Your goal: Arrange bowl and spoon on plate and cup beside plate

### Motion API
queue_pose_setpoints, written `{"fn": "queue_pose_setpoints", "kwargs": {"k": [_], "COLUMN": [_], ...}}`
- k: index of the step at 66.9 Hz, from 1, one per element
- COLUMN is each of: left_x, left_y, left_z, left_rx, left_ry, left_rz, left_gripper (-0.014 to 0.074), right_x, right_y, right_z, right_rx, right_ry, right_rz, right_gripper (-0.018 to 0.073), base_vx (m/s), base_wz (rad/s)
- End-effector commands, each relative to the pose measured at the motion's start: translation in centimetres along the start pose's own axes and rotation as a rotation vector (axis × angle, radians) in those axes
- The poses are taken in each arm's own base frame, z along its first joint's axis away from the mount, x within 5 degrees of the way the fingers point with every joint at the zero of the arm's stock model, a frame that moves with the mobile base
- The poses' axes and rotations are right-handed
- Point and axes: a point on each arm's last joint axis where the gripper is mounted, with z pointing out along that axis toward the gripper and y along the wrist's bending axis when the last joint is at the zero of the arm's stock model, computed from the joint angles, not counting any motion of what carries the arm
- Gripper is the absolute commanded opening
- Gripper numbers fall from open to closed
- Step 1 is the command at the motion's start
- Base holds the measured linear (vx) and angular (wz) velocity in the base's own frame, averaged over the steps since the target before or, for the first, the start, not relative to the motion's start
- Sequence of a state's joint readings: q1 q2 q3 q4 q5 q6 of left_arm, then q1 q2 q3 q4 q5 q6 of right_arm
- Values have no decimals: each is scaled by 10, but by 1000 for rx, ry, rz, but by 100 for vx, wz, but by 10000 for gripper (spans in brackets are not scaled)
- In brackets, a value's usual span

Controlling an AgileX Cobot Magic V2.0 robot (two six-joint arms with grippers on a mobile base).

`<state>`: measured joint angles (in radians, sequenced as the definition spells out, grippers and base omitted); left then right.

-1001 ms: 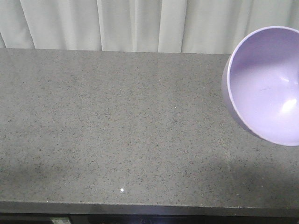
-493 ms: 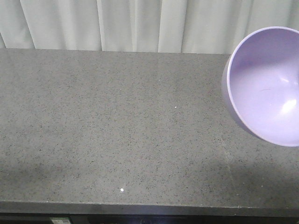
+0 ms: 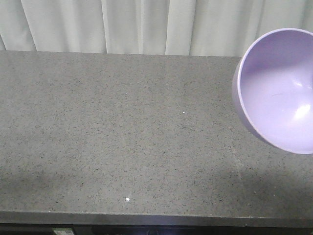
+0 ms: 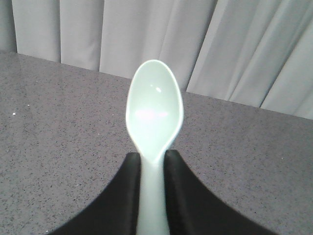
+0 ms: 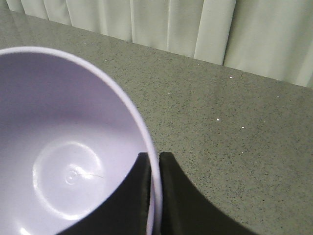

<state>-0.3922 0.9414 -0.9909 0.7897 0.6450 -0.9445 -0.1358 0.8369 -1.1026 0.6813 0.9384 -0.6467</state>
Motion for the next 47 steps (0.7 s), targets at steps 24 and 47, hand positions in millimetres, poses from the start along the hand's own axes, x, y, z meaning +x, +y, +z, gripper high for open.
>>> {"fn": "queue_pose_setpoints", "kwargs": {"k": [24,47], "left_x": [-11,-11], "left_y": [-1,-1], "left_z": [-6,-6], "left_rx": [32,32], "left_ry": [-66,-66], "left_rz": [10,10], "left_gripper": [-6,-6], "right_x": [-12,-12], "right_y": [0,0], "right_z": [-6,-6], "right_rx": [22,22], "right_ry": [-89,-89], "right_rz": [2,2], "right_gripper": [-4,-4], "base_vx": [0,0], "base_wz": [-1,-4]}}
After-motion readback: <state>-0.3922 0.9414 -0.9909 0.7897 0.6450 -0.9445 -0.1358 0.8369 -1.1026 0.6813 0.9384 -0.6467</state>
